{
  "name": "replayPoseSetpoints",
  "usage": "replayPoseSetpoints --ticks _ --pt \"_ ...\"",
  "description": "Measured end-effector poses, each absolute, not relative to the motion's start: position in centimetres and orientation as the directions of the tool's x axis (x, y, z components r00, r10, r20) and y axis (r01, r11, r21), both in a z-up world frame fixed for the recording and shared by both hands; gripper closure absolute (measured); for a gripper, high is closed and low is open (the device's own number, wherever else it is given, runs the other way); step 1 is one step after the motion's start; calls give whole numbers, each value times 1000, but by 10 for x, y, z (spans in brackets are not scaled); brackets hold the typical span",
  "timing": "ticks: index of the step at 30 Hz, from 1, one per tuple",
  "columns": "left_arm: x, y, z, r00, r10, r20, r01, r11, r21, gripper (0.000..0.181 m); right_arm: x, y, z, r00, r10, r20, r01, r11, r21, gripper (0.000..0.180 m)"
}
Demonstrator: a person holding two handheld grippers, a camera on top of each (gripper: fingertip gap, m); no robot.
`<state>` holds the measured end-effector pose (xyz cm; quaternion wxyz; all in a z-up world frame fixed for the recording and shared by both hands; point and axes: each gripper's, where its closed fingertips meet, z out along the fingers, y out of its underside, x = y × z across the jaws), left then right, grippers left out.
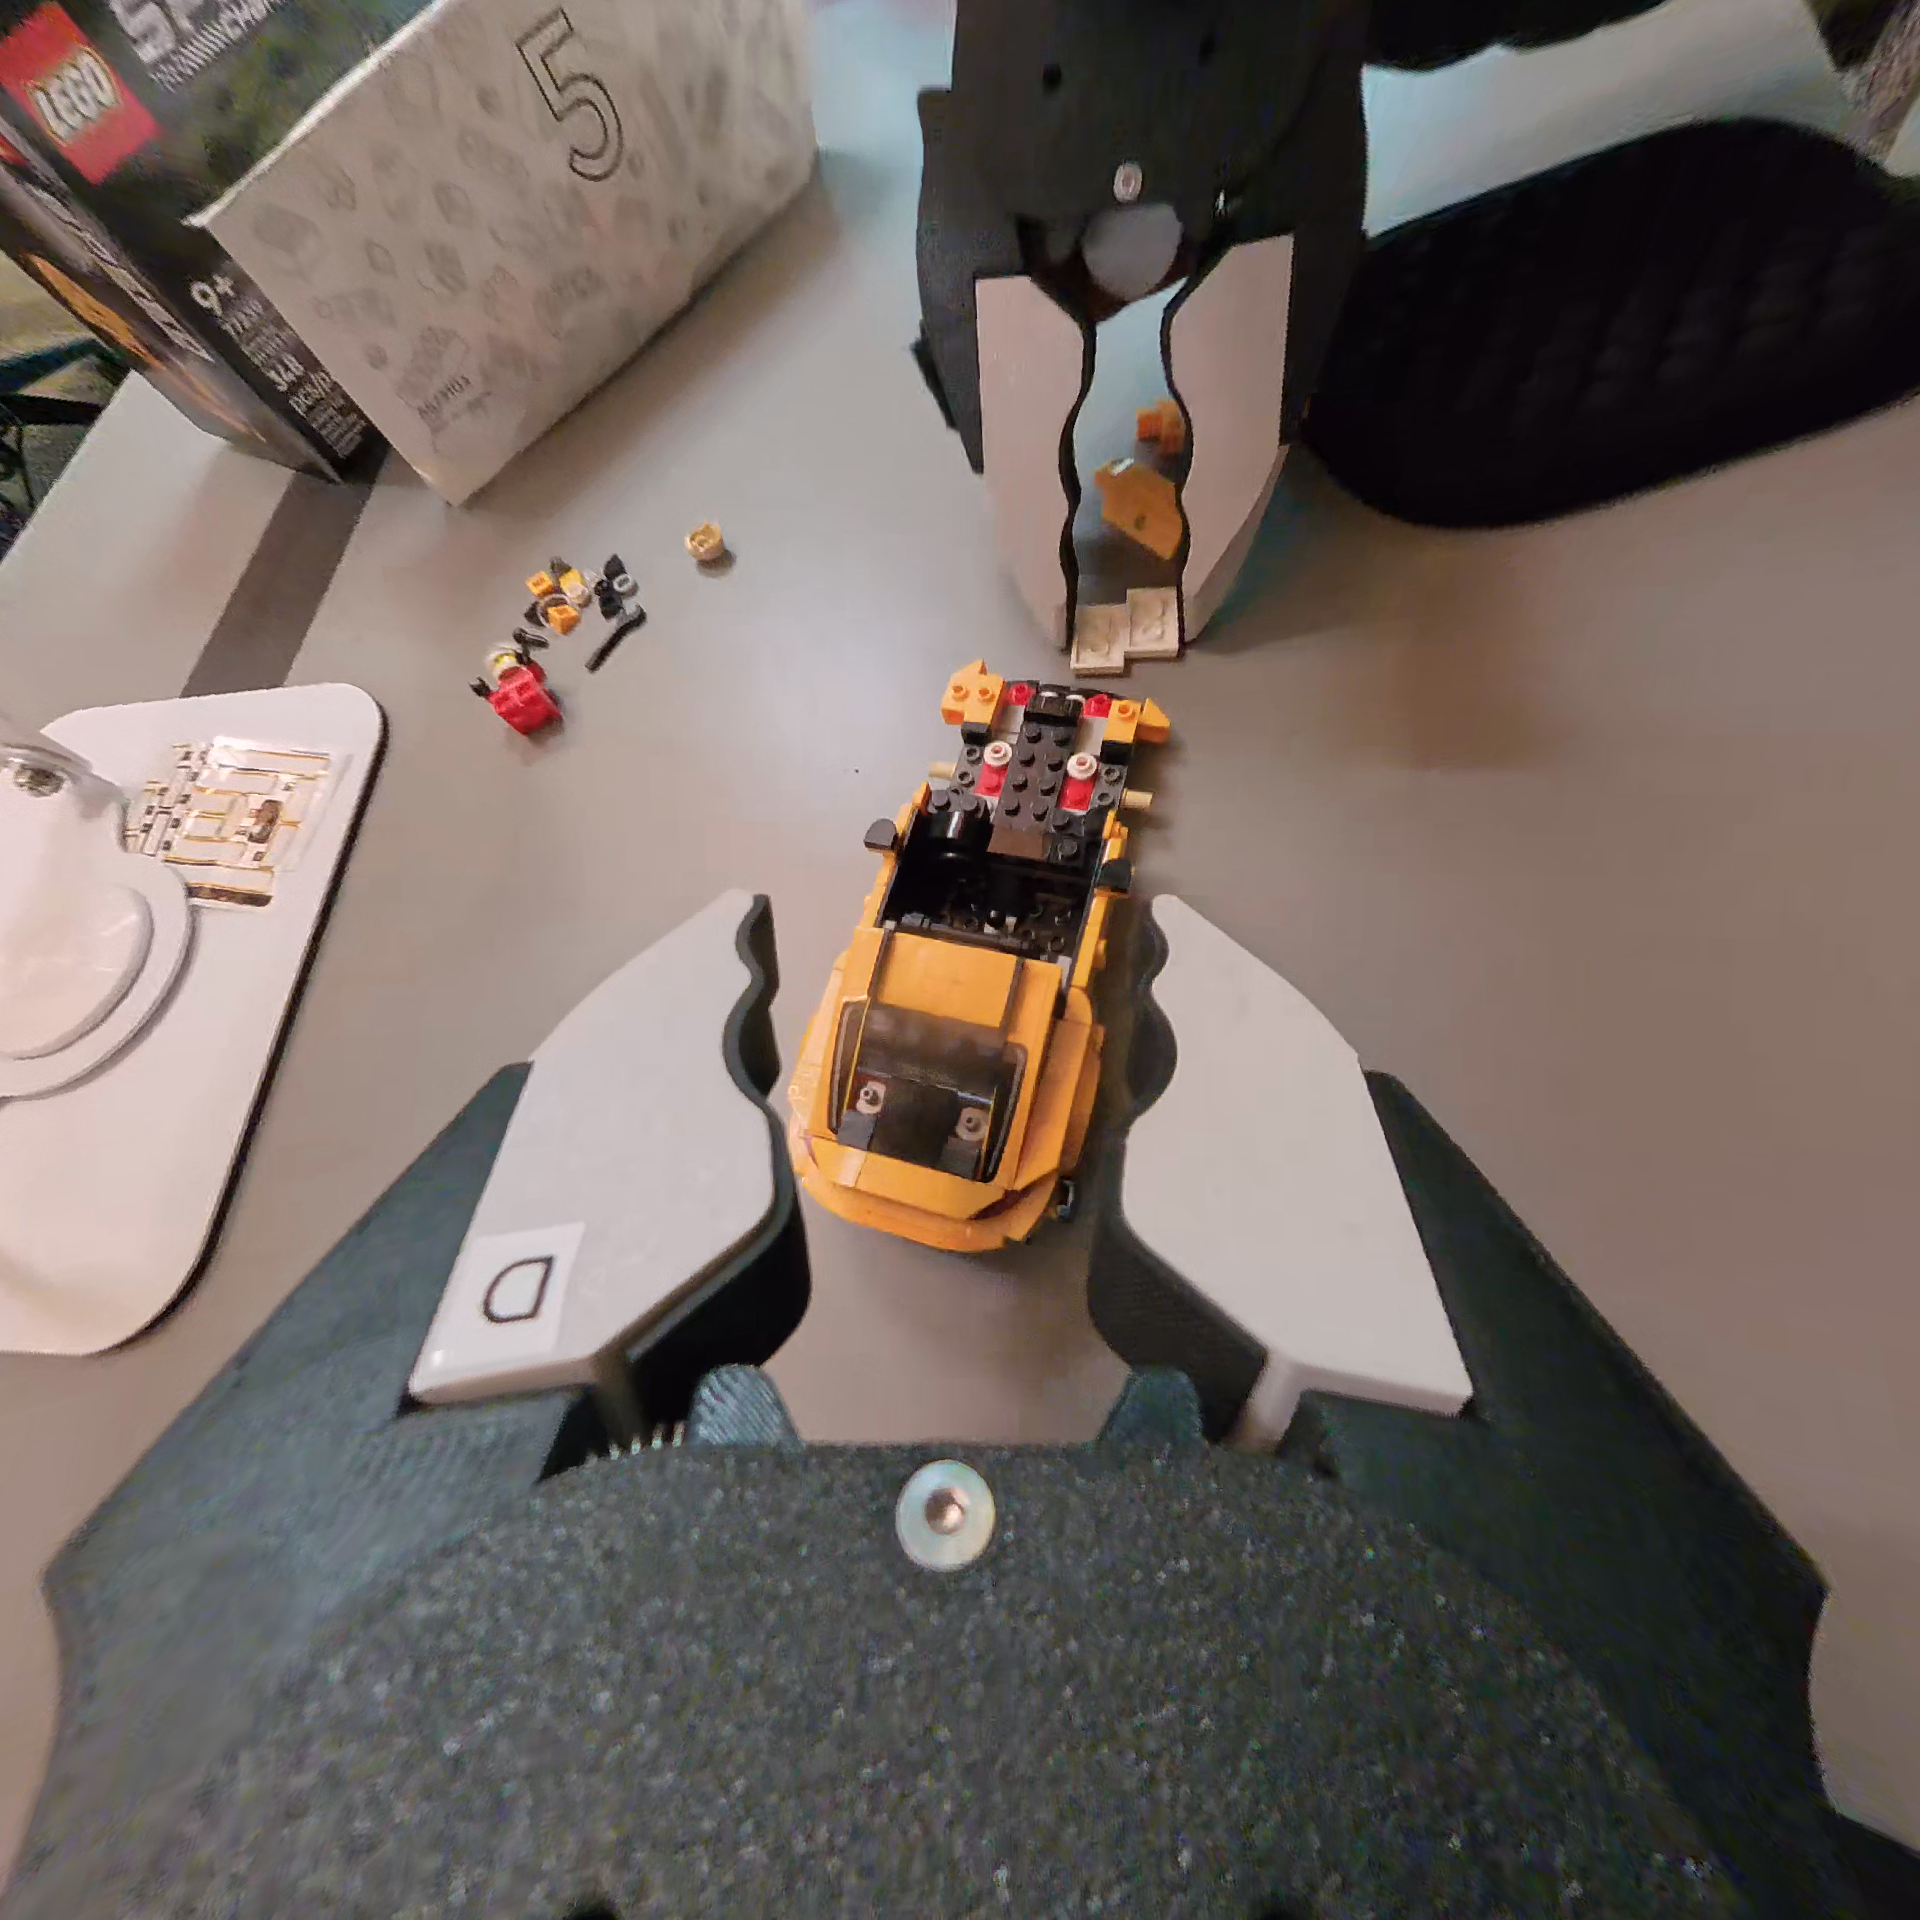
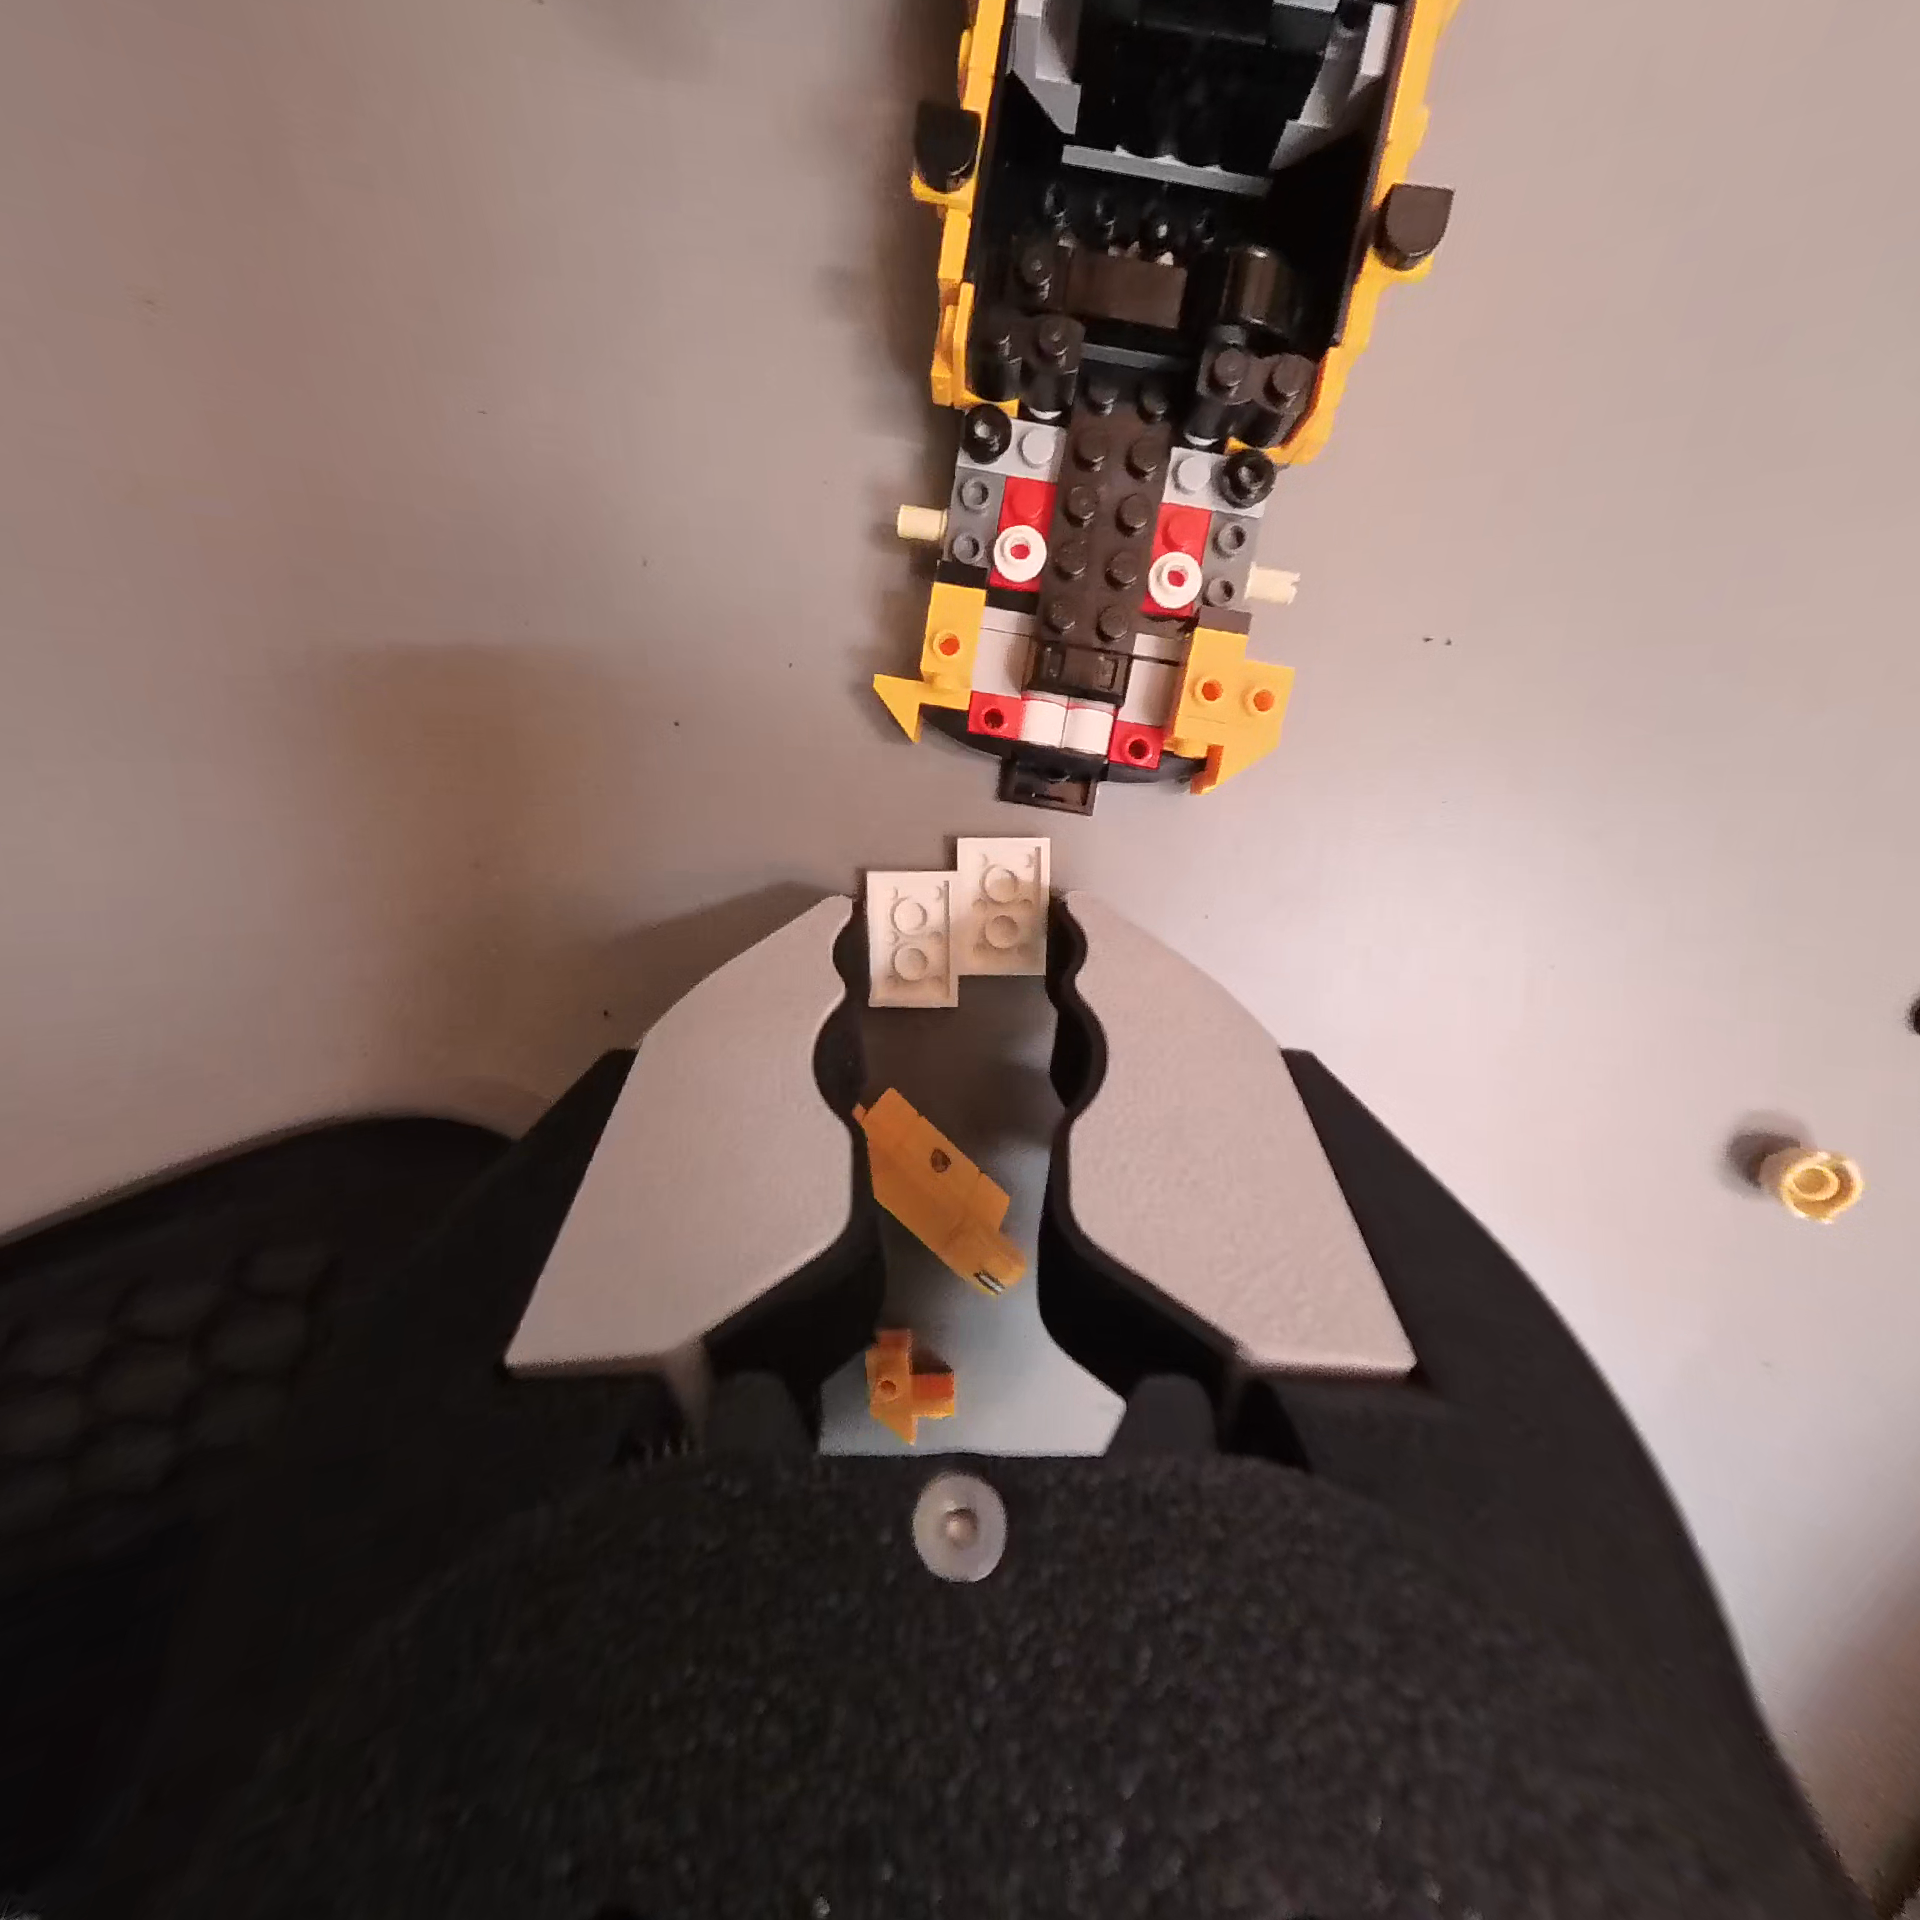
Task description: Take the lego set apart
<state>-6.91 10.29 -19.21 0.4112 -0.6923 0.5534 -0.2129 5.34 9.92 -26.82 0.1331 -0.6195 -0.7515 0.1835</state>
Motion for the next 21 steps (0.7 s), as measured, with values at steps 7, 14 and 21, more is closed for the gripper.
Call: replayPoseSetpoints --ticks 7,14,21 --pt "-45 76 -182 318 -946 -67 -480 -100 -872 124 54 87 -262 -165 986 32 844 158 -512 147" --pt "0 53 -199 366 -900 237 -330 -364 -871 127 36 64 -225 -129 981 147 722 194 -664 147" --pt "18 50 -193 312 -680 663 -55 -710 -702 135 22 45 -200 -111 956 272 660 275 -699 147"
